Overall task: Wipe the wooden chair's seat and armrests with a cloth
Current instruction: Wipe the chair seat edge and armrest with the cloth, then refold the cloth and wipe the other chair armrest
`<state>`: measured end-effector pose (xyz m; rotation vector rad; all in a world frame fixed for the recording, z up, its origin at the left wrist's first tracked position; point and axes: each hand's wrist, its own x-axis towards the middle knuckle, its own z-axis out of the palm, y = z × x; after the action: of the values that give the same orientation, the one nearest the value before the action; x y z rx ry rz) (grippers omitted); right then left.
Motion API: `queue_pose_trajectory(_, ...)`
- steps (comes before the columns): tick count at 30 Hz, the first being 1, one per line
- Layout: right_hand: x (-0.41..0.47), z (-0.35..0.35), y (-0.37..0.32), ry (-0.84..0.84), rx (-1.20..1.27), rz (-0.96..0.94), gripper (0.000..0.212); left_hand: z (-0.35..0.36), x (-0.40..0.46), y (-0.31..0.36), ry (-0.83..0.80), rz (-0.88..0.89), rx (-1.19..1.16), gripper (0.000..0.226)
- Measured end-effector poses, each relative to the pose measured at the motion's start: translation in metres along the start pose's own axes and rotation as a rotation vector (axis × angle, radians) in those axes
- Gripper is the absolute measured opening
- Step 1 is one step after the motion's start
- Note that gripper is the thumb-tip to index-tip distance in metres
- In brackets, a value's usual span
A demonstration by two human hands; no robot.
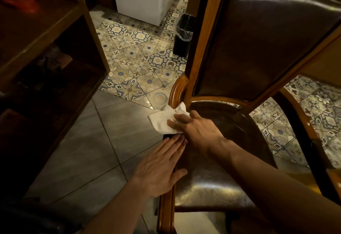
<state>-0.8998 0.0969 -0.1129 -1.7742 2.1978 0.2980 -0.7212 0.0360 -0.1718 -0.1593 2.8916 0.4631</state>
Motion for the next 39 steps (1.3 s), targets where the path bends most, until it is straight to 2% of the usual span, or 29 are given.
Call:
queue_pose_trajectory(8, -0.036, -0.015, 0.005, 0.135, 0.139, 0.142, 0.079, -0.020, -0.009, 0.012, -0.035, -0.045, -0.080, 0.073)
queue_pose_trajectory(13, -0.066, -0.026, 0.010, 0.152, 0.225, 0.209, 0.078, -0.057, -0.005, 0.027, 0.311, -0.136, -0.028, 0.049)
queue_pose_trajectory(15, -0.080, -0.031, 0.013, 0.179, 0.271, 0.224, 0.075, -0.078, 0.004, 0.031, 0.385, -0.117, 0.032, 0.058)
queue_pose_trajectory(18, -0.098, -0.043, 0.016, 0.240, 0.382, 0.238, 0.066, -0.109, 0.017, 0.033, 0.344, -0.070, 0.083, 0.084)
queue_pose_trajectory(19, -0.104, -0.049, 0.018, 0.258, 0.421, 0.234, 0.061, -0.118, 0.021, 0.036, 0.319, -0.059, 0.093, 0.086)
queue_pose_trajectory(22, -0.125, -0.067, 0.024, 0.326, 0.529, 0.205, 0.043, -0.143, 0.029, 0.049, 0.315, -0.019, 0.109, 0.060)
queue_pose_trajectory(25, -0.149, -0.084, 0.032, 0.363, 0.588, 0.234, 0.042, -0.168, 0.035, 0.064, 0.367, 0.017, 0.113, 0.040)
queue_pose_trajectory(28, -0.173, -0.094, 0.041, 0.364, 0.525, 0.315, 0.054, -0.193, 0.043, 0.083, 0.364, 0.057, 0.112, 0.037)
queue_pose_trajectory(34, -0.228, -0.122, 0.052, 0.486, 0.363, 0.557, 0.038, -0.250, 0.062, 0.126, 0.327, 0.209, 0.168, 0.039)
queue_pose_trajectory(39, -0.278, -0.158, 0.056, 0.542, 0.262, 0.677, 0.045, -0.296, 0.075, 0.173, 0.350, 0.309, 0.215, 0.036)
